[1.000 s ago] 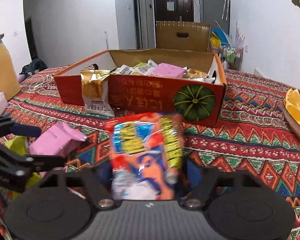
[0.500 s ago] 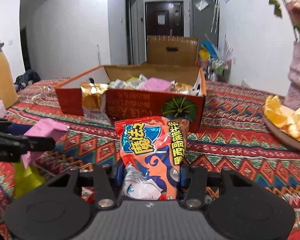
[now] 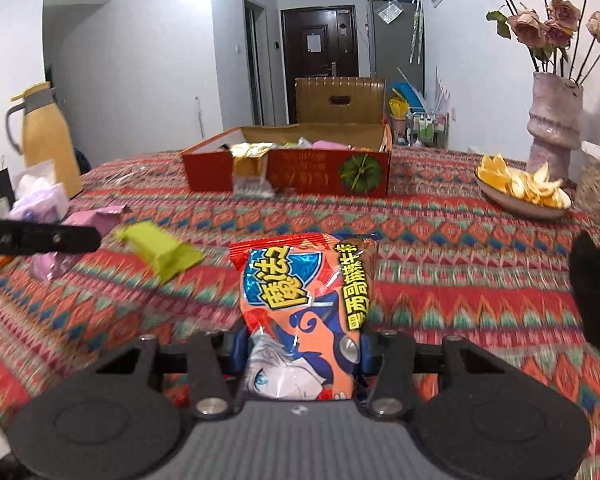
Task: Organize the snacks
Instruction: 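Carry the pink packet and chip bag over the orange box and lower them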
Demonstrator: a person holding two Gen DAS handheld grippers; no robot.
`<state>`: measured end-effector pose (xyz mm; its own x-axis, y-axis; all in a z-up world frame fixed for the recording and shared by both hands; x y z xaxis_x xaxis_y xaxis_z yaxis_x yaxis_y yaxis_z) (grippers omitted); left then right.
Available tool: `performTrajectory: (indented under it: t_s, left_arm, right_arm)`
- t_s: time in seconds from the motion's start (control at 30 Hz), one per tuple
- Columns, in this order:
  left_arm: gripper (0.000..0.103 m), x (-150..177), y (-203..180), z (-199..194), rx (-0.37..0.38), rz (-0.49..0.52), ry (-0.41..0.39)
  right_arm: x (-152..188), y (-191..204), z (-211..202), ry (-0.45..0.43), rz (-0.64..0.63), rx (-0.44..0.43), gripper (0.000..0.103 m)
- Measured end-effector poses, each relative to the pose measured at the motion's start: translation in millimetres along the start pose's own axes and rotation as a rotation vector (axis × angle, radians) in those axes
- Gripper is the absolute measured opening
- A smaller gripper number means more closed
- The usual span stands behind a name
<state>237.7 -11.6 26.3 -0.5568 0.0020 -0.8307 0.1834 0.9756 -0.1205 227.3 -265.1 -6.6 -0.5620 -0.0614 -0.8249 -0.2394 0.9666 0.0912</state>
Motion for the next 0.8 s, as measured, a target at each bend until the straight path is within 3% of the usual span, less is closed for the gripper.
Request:
performTrajectory:
  t_s: [0.23, 0.5, 0.63, 0.8]
  left_arm:
    - [0.063, 9.9, -3.1, -28.5, 0.001, -0.001, -0.035]
    - [0.063, 7.1, 2.4, -33.1, -0.004, -0.01, -0.048]
    - [0.063, -12.1, 6.0, -30.5, 0.002, -0.001, -0.079]
    - [0.063, -59.7, 15.7, -19.8, 0.049, 0.009, -0.143]
  right_arm:
    - [11.0, 11.7, -30.0, -0.024, -0.008, 0.011, 0.048]
    - [5.3, 14.8, -32.8, -0.048, -0.017, 0.009, 0.048]
    - [-10.3, 12.9, -27.5, -0.055, -0.022, -0.023, 0.048]
    - [-53.4, 7.4, -15.5, -0.104, -0.09, -0.025, 0.048]
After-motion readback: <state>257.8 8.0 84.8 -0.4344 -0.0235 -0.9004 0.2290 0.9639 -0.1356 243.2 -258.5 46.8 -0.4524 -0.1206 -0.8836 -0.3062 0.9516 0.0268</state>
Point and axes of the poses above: each gripper's, at about its wrist camera, not at the fingertips, and z roughly the way its jaws point, y to its left, x to its underside, the point moved 3 cm from there along z, roughly the way its jaws point, and after that the axes turned 1 degree about z, right-handed, at the moved point
